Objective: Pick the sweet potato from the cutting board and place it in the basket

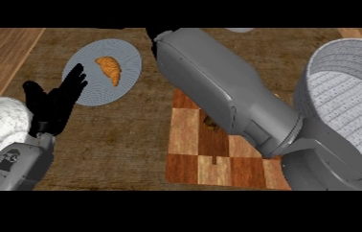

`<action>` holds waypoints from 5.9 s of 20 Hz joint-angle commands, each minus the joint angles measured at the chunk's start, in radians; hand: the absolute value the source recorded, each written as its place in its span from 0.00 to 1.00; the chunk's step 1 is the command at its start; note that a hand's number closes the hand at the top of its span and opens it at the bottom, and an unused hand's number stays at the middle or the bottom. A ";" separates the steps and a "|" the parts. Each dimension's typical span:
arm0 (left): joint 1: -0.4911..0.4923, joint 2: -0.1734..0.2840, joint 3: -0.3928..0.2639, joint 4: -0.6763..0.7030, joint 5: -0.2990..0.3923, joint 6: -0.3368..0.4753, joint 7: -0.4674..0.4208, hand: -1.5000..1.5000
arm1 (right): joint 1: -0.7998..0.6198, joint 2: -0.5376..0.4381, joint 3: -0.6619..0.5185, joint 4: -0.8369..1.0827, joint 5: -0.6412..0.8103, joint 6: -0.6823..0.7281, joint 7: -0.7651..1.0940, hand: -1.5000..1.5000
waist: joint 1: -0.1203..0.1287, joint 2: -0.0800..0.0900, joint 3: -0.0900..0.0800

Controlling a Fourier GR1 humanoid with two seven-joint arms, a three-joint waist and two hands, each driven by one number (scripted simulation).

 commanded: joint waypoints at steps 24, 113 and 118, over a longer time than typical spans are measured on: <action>0.072 -0.014 0.094 0.012 -0.044 -0.038 -0.015 0.50 | 0.134 -0.077 -0.199 -0.235 -0.127 0.181 0.091 0.00 | -0.082 -0.018 0.005; 0.177 -0.173 0.388 -0.089 -0.252 -0.213 0.077 0.50 | 1.951 -0.336 0.137 -1.631 0.369 -0.349 -0.956 1.00 | -0.140 -0.034 0.007; 0.148 -0.191 0.374 -0.079 -0.270 -0.194 0.073 0.50 | 2.128 -0.491 0.077 -1.956 0.369 -0.430 -0.957 1.00 | -0.142 -0.026 0.004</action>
